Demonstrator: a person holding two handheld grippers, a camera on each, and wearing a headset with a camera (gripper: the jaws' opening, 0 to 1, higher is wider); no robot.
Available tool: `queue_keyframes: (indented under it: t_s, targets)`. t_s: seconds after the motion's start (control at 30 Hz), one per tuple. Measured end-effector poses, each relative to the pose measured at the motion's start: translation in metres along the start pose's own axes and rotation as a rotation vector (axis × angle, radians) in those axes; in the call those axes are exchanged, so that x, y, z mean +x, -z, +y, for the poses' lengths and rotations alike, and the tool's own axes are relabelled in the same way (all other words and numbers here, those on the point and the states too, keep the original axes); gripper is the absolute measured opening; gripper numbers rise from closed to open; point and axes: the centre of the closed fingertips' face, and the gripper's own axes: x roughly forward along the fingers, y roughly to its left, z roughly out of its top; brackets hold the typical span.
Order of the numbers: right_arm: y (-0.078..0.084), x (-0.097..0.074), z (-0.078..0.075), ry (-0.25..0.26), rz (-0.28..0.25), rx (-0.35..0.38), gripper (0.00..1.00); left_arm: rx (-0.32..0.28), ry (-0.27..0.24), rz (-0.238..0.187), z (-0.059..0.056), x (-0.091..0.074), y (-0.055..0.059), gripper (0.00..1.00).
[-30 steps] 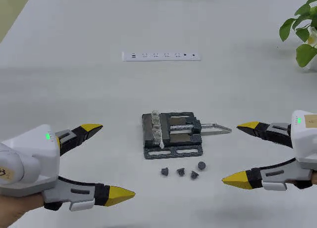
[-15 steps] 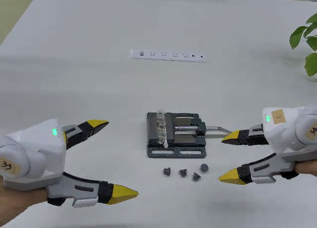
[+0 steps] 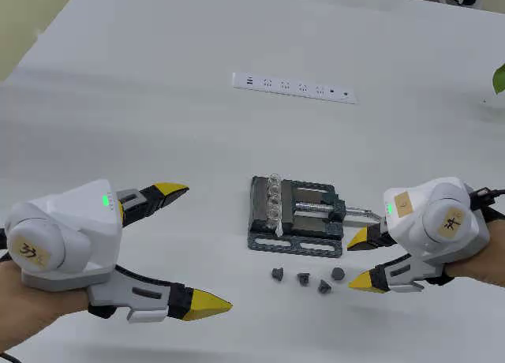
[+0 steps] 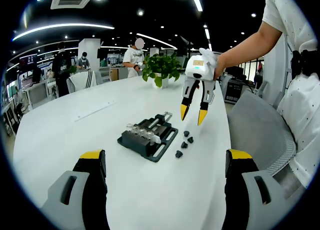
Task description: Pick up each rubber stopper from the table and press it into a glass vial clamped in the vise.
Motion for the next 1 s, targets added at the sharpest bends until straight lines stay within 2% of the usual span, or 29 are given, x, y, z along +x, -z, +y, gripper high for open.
queue_keyframes:
  t_s: [0.07, 0.23, 0.47, 1.0]
  targets:
    - [-0.002, 0.003, 0.002, -0.01, 0.015, -0.023, 0.22, -0.005, -0.004, -0.004, 0.0, -0.001, 0.001, 0.99]
    - [0.006, 0.015, 0.001, -0.035, 0.074, -0.068, 0.19, -0.014, -0.012, -0.01, 0.001, -0.004, 0.002, 0.99]
    - [0.012, 0.028, 0.002, -0.058, 0.114, -0.098, 0.18, -0.026, -0.027, -0.023, 0.003, -0.007, 0.001, 0.99]
    - [0.011, 0.03, 0.0, -0.064, 0.142, -0.125, 0.11, -0.039, -0.036, -0.042, 0.003, -0.01, -0.002, 0.99]
